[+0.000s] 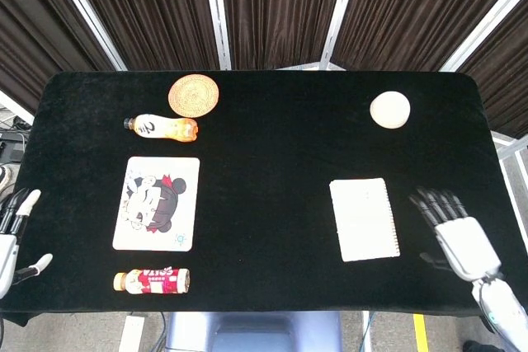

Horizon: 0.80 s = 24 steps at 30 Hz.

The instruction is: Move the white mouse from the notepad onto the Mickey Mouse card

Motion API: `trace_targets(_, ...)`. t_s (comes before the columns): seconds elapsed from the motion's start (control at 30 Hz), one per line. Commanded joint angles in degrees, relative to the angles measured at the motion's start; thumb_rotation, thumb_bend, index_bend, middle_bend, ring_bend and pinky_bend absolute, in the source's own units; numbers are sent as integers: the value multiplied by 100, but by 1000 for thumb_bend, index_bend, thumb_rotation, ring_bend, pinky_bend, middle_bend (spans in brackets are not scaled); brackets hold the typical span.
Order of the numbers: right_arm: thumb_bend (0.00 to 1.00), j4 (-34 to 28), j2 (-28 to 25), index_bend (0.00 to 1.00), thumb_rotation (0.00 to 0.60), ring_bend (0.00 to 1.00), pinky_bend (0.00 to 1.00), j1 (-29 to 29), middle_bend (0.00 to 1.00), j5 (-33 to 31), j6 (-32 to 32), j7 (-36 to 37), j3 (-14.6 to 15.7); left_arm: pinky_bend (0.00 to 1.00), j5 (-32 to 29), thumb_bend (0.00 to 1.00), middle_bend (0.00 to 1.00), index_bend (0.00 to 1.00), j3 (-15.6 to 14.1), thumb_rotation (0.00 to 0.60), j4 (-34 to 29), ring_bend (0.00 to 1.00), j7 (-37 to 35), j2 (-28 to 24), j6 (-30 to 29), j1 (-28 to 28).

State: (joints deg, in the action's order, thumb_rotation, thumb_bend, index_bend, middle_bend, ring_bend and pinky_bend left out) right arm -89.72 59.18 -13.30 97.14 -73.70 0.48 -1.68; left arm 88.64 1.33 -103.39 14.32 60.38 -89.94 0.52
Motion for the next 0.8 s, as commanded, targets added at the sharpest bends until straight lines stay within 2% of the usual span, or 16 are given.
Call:
trace_targets(0.03,0,1897,519,74,600,0,3,-1223,62,1105,687,1115,134,0,-198,0,0,0,112,600,-38,0,194,103,100,81)
trace_targets(0.2,0,3840,1451,135,600,16,56,-1875,128,1958,192,1934,444,0,-491,0,0,0,232,600,4,0,463,258,158,136)
trace_targets(0.43,0,5714,2444,160,600,60,111,-2544,173,2651,-261,2320,933,0,-805,0,0,0,423,600,144,0,744,422,-19,115)
trace_targets(0.57,0,6400,2869,162,600,66,133,-2713,178,2722,-463,2451,1140,0,-921,0,0,0,463,600,179,0,755,443,4,131)
trace_targets(0.8,0,6876,3283,168,600,70,140,-2932,185,2670,-441,2496,1373,0,-1067,0,0,0,504,600,233,0,719,438,69,163)
